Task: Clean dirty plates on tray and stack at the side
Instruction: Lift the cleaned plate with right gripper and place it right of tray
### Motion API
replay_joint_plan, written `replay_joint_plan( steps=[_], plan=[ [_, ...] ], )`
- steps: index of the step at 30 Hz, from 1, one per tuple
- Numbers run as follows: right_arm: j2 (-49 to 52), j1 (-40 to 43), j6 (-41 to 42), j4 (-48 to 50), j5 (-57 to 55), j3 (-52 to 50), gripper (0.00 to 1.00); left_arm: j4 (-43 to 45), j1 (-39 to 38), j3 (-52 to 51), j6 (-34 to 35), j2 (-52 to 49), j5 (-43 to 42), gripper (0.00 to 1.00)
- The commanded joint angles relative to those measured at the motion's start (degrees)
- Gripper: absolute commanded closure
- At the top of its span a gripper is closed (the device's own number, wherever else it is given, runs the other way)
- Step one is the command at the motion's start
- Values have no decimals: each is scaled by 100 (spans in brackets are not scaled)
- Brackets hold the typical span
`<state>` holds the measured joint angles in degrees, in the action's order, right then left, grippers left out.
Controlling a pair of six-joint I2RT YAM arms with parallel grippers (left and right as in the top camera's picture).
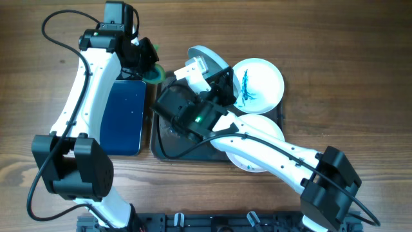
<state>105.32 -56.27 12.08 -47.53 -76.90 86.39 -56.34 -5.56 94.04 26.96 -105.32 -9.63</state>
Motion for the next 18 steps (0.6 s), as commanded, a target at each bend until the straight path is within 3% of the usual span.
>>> replay_joint_plan(
  steps=[1,3,6,11,14,18],
  plan=[
    [-157,26,212,-271,1016,24,96,33,-7,57,74,31,76,96],
    [-160,66,721,-422,1547,24,96,35,-4,57,76,31,74,96],
    [-284,675,748,-413,4437,37,96,17,-26,57,98,31,74,96],
    [-938,3270,793,-527,8358,107,96,15,-87,57,98,31,76,96],
    [-1152,5429,1038,-1067,8682,90,96,15,-87,57,98,28,76,96],
    [-1069,7291,887,-831,8679,-706,96,39,-87,57,96,28,76,96]
  ],
)
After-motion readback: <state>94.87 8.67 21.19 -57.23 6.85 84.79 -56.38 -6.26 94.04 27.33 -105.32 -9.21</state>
